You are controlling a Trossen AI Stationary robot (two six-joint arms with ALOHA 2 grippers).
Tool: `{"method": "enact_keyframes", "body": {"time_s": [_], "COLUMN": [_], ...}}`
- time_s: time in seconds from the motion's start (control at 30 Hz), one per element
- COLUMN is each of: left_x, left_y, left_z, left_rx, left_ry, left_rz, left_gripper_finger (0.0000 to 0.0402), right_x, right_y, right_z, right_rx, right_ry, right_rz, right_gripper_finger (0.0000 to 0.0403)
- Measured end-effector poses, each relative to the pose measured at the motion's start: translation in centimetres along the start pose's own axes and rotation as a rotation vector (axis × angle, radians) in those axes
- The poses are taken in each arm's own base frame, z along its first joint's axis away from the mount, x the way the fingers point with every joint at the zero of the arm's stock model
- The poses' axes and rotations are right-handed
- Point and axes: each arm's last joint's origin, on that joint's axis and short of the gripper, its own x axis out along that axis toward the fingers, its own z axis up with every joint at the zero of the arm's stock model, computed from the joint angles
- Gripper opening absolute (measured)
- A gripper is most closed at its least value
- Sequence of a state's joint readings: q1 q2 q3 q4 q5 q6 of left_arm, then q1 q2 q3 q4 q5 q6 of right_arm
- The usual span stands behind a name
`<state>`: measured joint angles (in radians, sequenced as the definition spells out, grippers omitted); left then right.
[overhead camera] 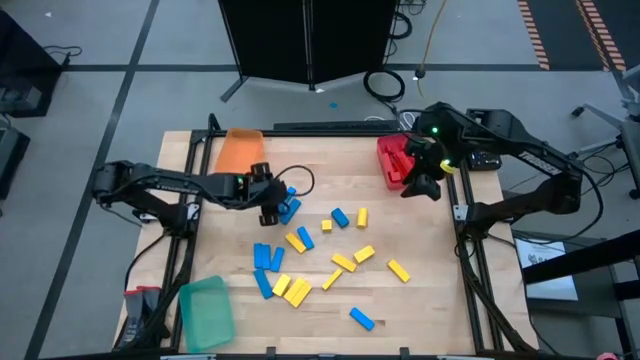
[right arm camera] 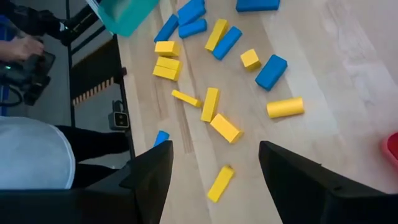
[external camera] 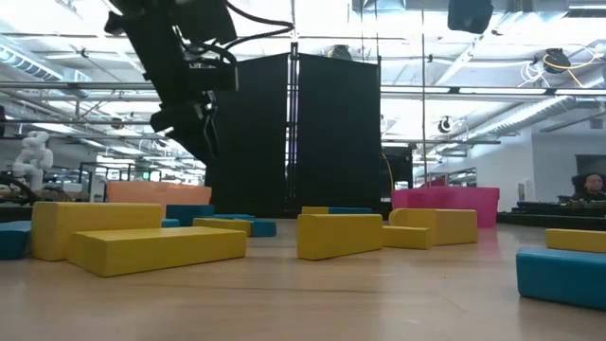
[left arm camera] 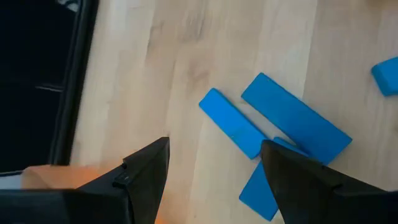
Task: Sort blocks
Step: Put the blue block into the green transparent bin
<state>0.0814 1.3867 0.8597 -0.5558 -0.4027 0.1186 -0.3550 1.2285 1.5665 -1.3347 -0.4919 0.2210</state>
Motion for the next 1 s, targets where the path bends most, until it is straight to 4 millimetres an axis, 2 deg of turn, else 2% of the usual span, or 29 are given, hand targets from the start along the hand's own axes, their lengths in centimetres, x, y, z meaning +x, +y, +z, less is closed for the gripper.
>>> {"method": "enact_keyframes", "body": {"time_s": [0.17, 0.43, 0.67, 0.83, 1.0], "left_x": [0.8, 1.5, 2.6, 4.1, 5.5], "left_y": [1.7, 3.5, 2.2, 1.2, 0.4], "left_z": [-0.3, -0.8, -1.0, -1.2, -1.6], "left_rx": [0.054, -0.001, 0.047, 0.085, 0.094], "left_ry": [0.004, -0.010, 0.041, 0.112, 0.178], "left_rz": [-0.077, -0.230, -0.336, -0.319, -0.388], "left_gripper_finger": [0.0260, 0.0260, 0.0260, 0.0260, 0.0260], "right_x": [-0.3, -0.3, -0.3, -0.3, -0.3], "right_y": [0.1, 0.1, 0.1, 0.1, 0.1], "right_z": [-0.2, -0.2, -0.2, -0.2, -0.2], "right_rx": [-0.003, -0.004, -0.006, -0.006, -0.006], "right_ry": [-0.011, -0.011, -0.011, -0.011, -0.011], "right_rz": [0.001, -0.001, 0.000, 0.000, 0.000], "right_gripper_finger": [0.0235, 0.0235, 0.0235, 0.0235, 0.0235]}}
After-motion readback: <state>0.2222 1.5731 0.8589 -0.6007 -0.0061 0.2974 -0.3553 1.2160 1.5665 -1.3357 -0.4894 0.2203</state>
